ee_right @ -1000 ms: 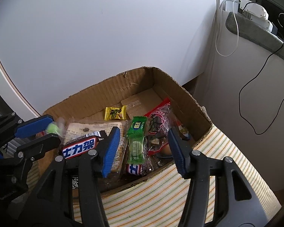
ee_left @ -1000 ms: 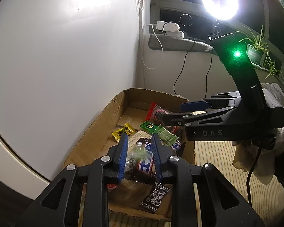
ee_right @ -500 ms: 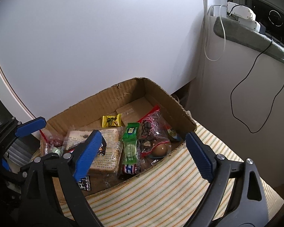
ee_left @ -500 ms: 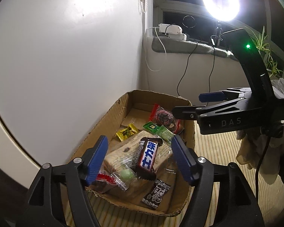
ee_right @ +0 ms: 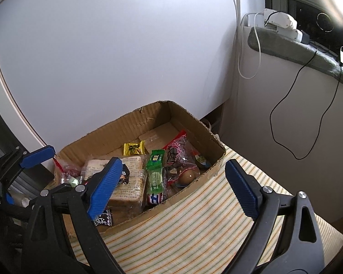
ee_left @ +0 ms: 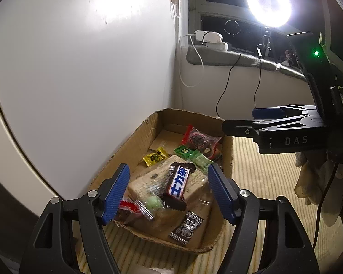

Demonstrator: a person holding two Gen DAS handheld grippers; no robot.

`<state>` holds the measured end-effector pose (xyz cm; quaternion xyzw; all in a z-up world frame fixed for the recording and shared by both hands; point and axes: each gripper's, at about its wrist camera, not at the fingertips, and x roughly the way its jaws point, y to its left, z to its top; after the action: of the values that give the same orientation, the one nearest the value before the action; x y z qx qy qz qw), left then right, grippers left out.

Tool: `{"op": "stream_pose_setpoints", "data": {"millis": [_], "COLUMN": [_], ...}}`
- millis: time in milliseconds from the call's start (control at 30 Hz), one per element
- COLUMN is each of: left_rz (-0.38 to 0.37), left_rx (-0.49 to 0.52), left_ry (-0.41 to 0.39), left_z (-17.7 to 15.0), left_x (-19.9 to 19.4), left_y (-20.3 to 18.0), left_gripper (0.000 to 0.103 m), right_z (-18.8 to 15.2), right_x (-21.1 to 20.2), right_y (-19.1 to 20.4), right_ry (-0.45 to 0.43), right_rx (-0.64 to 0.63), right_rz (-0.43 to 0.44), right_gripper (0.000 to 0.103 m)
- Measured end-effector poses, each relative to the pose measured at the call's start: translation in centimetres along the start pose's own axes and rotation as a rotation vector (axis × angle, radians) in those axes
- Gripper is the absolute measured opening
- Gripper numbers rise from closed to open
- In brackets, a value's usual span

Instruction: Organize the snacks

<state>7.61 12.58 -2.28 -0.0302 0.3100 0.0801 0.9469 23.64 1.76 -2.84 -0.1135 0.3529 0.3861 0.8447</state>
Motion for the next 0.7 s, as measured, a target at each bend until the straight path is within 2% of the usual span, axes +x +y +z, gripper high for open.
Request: {"op": "stream_pose_setpoints", "data": {"millis": [167, 267, 433, 567, 700], "left_rz": [0.009, 0.015, 0.027, 0.027, 0.028], "left_rx": [0.001, -0.004, -0.016, -0.030, -0.023], "left_ry": [-0.022, -0.032, -0.044, -0.052, -0.060], "left_z": [-0.1, -0.2, -0.7, -1.1, -1.5], "left_x": [-1.2, -2.0, -3.5, -4.6, -5.5], "left_y": [-0.6, -0.9, -1.0, -1.1, -1.5], "left_gripper": [0.071, 0.081, 0.081, 0.081, 0.081], "right_z": [-0.6, -1.1, -2.1, -3.1, -4.4], "right_x": [-2.2, -3.3, -5.9, -8.1, -9.9], "right_y": [0.4, 0.6, 1.1, 1.3, 1.5], "right_ry": [-0.039, -0.059, -0.102, -0.149, -0.169], "right_rx": [-0.006, -0.008, -0.011, -0.005, 0.009], "right_rz": [-0.013, -0.023, -0.052, -0.074, -0.093], "right_gripper": [0.094, 0.094, 0.094, 0.103, 0.103]}}
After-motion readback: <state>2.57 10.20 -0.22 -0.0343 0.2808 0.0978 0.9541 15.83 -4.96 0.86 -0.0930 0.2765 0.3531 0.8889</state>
